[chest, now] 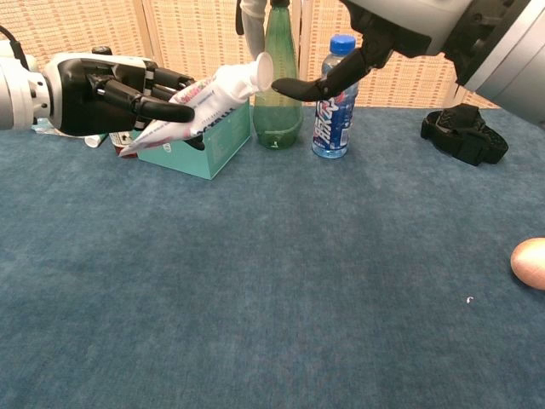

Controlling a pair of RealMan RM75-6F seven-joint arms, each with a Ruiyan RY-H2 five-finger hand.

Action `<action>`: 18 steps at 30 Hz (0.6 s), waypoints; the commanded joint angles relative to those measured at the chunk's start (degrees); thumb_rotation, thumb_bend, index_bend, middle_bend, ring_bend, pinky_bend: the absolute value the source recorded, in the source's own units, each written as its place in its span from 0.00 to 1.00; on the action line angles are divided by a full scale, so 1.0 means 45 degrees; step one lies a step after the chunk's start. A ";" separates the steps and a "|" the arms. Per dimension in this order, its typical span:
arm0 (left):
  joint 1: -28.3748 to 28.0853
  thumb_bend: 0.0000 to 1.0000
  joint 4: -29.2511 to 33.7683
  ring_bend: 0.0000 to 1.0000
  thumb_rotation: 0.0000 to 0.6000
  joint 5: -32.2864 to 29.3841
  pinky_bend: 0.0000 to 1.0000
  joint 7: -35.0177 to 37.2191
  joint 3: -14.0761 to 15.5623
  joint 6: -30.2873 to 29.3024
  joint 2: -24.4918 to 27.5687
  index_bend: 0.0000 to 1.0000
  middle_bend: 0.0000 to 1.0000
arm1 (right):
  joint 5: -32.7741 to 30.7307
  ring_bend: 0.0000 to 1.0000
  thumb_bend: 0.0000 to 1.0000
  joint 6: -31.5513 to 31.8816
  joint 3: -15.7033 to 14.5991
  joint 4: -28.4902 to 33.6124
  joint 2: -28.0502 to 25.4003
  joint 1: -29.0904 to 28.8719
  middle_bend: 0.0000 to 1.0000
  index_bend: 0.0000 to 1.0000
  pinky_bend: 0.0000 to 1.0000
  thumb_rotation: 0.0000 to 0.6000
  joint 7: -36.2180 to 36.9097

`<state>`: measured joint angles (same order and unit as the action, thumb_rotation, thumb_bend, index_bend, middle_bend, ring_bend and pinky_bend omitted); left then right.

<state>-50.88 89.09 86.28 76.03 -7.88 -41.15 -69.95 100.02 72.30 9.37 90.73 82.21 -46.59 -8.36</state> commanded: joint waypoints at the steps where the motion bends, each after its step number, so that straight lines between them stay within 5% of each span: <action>1: -0.0033 0.45 -0.0113 0.40 1.00 -0.0027 0.24 0.0088 0.0002 -0.0004 0.0028 0.61 0.65 | -0.0023 0.19 0.23 -0.0082 -0.0050 0.0071 -0.0041 0.0015 0.39 0.60 0.27 1.00 -0.0018; 18: -0.0067 0.46 -0.0452 0.40 1.00 -0.0101 0.24 0.0834 0.0021 -0.0082 0.0305 0.61 0.65 | -0.0183 0.19 0.23 -0.0178 -0.0391 0.0243 -0.0209 0.0415 0.39 0.60 0.27 1.00 -0.0172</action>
<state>-51.17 87.08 85.80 79.77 -7.80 -41.52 -68.60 99.22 71.51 7.63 91.85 81.26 -44.75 -9.14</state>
